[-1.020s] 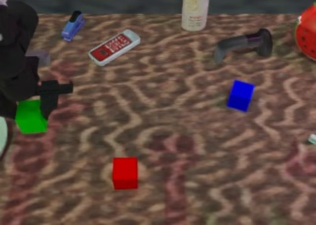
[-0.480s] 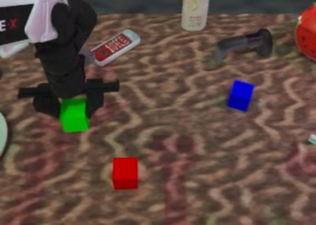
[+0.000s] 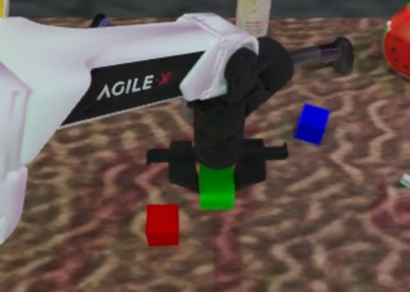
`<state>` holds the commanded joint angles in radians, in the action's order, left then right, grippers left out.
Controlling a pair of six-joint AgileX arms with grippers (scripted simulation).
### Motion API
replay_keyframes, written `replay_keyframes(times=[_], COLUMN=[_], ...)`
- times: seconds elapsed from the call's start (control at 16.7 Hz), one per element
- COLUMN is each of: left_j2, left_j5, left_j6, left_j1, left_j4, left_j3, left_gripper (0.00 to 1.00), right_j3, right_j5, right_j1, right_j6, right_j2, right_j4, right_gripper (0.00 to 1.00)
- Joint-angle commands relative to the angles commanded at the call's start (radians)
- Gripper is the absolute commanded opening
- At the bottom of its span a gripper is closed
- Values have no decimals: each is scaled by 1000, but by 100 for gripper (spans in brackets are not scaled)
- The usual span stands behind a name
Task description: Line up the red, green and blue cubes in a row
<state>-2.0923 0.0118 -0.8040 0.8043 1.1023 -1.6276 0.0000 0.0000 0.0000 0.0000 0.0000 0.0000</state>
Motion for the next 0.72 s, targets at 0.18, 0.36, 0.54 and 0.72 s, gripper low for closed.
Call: replay_keyframes(times=[0.18, 0.36, 0.54, 0.72], left_j2=[-2, 2, -11, -49], left_j5=[3, 2, -1, -2], left_j6=[-44, -41, -39, -40], left_j1=[44, 40, 42, 45], left_j4=[7, 5, -36, -161], left_j3=[-20, -17, 14, 86], left_gripper=[0, 0, 0, 0], right_j3=[0, 0, 0, 0], right_j5=[0, 0, 0, 0], right_j1=[0, 0, 0, 0], right_j6=[0, 0, 0, 0], right_j2=[0, 0, 0, 0], right_j4=[0, 0, 0, 0], right_gripper=[100, 100, 100, 100])
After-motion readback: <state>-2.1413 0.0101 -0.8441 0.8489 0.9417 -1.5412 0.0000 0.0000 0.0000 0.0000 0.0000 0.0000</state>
